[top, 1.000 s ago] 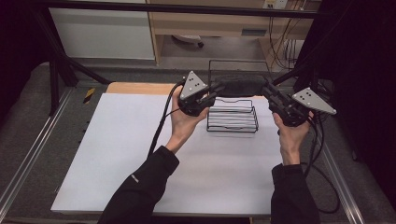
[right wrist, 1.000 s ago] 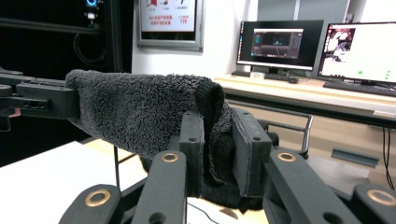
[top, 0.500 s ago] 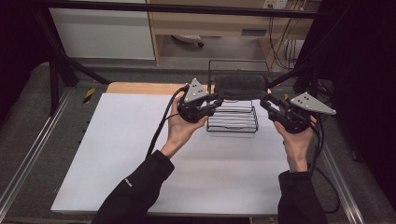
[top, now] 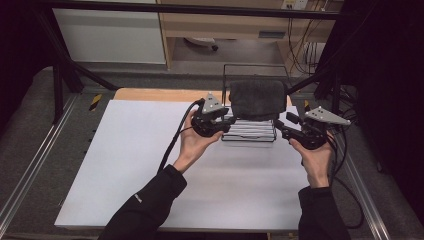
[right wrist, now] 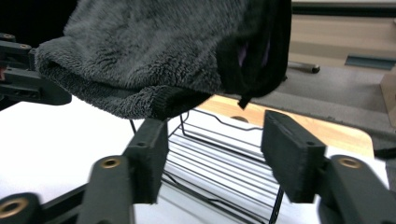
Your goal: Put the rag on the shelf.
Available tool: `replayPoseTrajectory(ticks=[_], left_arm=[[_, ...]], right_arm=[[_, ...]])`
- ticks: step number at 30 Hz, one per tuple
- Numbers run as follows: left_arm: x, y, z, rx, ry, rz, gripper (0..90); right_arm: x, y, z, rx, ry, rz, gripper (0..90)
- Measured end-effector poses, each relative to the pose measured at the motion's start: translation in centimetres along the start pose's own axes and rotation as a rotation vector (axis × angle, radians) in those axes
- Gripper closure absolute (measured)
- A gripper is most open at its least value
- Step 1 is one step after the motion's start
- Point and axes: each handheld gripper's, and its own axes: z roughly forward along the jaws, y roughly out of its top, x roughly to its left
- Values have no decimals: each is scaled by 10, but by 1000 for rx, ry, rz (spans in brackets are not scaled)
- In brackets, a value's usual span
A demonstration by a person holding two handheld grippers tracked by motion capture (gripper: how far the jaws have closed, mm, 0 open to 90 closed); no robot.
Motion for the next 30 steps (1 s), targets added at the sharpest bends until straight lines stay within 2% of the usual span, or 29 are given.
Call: replayPoseTrajectory(ticks=[2,7,10,15,18,22,26,30], left_arm=[[1,-4,2,5,-6,-23,536],[7,-15,3,70,-8,-52,425],[12,-21,-2,79,-5,-57,375],[19,-33,-14,121,-8,-60,276],[25,-41,-24,140,-21,-75,231],[35,-55,-41,157,-13,-100,200],[44,-71,-63,164,10,-117,171],[51,-90,-86,173,37,-122,131]], right_arm=[[-2,-5,3,12,0,13,355],[-4,-16,7,20,21,30,241],[-1,-19,9,27,48,31,160],[8,-21,9,35,82,21,90],[14,-22,9,60,100,17,61],[23,-26,7,87,122,11,29],[29,-32,4,90,127,28,9],[34,-37,2,83,148,20,7]])
